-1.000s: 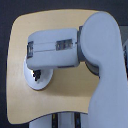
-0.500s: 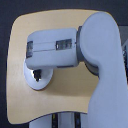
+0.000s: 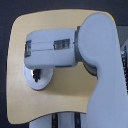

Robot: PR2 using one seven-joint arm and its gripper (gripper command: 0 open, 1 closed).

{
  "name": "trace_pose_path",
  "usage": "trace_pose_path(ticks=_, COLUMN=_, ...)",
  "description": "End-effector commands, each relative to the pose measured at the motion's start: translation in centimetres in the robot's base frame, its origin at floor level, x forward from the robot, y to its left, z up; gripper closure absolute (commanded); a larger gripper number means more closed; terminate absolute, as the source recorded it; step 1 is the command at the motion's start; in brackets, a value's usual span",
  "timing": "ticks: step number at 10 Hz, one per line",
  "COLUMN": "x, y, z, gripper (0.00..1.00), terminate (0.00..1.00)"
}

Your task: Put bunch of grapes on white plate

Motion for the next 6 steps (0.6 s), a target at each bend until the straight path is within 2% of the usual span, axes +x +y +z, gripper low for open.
trace_pose_path(ticks=1, x=0.0, y=-0.4, z=2.0, gripper=0.00, terminate=0.00)
trace_pose_path(ticks=3, x=0.0, y=1.0, z=5.1, gripper=0.00, terminate=0.00)
trace_pose_path(ticks=6, x=2.0, y=1.6, z=10.3, gripper=0.00, terminate=0.00)
